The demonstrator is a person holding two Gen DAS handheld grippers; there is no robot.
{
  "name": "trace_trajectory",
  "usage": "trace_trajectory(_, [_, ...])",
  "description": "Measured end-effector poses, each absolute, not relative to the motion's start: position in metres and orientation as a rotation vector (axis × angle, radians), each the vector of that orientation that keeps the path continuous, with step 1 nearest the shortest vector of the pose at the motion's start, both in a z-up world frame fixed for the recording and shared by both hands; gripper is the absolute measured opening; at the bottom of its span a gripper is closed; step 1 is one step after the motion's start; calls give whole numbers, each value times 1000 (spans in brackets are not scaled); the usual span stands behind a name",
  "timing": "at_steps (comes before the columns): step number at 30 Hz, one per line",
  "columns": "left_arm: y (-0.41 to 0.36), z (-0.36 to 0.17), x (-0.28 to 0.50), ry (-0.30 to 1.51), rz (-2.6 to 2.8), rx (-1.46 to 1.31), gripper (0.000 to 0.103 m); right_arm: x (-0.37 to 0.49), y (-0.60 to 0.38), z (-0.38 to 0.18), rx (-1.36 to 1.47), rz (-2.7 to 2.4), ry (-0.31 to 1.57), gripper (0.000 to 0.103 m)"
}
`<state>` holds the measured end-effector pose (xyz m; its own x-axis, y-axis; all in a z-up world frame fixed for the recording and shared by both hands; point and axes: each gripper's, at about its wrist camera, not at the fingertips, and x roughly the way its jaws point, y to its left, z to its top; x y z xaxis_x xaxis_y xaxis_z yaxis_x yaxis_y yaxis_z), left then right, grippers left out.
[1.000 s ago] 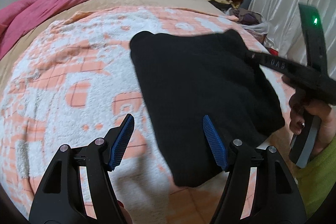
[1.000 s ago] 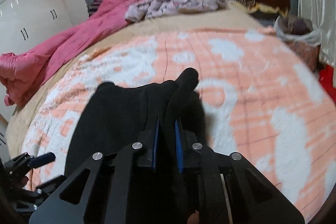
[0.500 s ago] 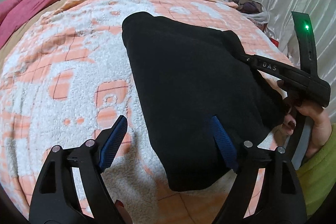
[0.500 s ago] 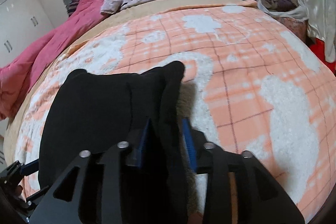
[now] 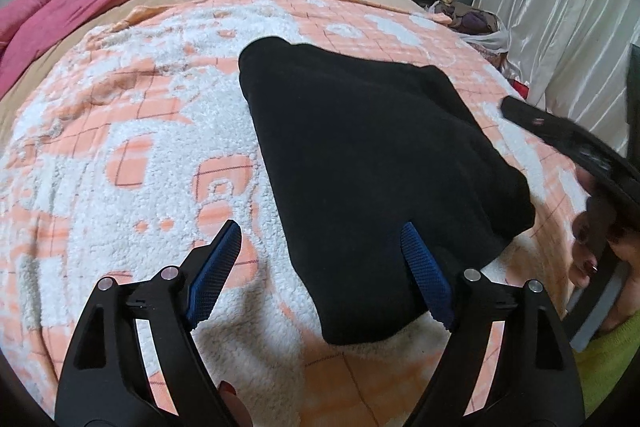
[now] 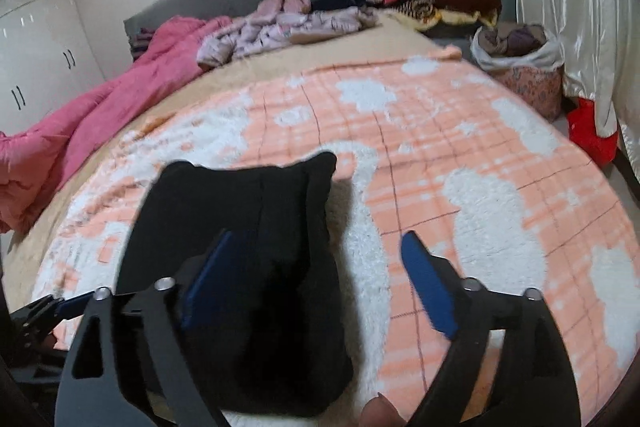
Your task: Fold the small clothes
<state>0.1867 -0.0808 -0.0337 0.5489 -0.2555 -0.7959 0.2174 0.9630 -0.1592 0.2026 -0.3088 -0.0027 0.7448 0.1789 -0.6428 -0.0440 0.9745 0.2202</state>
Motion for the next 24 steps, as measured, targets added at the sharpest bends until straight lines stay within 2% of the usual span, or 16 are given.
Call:
trace_trajectory(3, [-78,-25,180,918,-279,-40,83,184,-310,14,208,126,671,95])
trace_trajectory(8, [-75,-8,163,854,-283,-23,93,155,-305,36,206,137,606,98])
trace_trajectory(24, [-45,27,102,723,-241,-31,93,63,-284,59,75,116,491,98])
